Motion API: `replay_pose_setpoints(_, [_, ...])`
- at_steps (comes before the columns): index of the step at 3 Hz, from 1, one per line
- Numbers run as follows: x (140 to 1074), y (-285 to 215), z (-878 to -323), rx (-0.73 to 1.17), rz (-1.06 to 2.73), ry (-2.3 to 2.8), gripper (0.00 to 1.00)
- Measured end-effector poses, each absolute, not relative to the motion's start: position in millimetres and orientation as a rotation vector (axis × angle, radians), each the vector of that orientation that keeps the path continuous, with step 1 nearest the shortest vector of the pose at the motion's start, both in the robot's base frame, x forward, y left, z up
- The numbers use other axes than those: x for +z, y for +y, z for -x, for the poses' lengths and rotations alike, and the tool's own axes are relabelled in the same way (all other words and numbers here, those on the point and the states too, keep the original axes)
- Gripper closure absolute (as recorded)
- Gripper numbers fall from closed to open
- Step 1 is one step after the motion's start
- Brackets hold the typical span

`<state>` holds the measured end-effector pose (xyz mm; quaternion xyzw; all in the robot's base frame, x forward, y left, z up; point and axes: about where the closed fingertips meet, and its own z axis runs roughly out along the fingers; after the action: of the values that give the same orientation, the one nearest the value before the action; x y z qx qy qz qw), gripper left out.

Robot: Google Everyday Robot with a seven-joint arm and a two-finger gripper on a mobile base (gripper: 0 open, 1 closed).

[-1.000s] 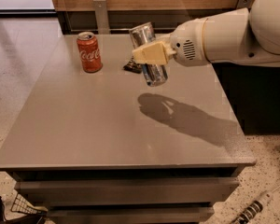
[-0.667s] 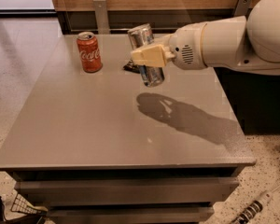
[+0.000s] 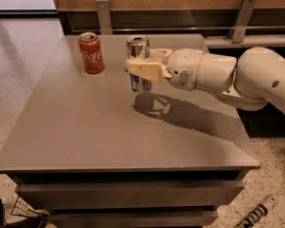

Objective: Place redbull can upright

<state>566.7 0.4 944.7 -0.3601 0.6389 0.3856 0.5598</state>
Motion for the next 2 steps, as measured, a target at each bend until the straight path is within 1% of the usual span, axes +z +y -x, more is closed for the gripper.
replay_pose_setpoints(2, [932.2,3.0,-549.4,0.880,0.954,1.305,1.00])
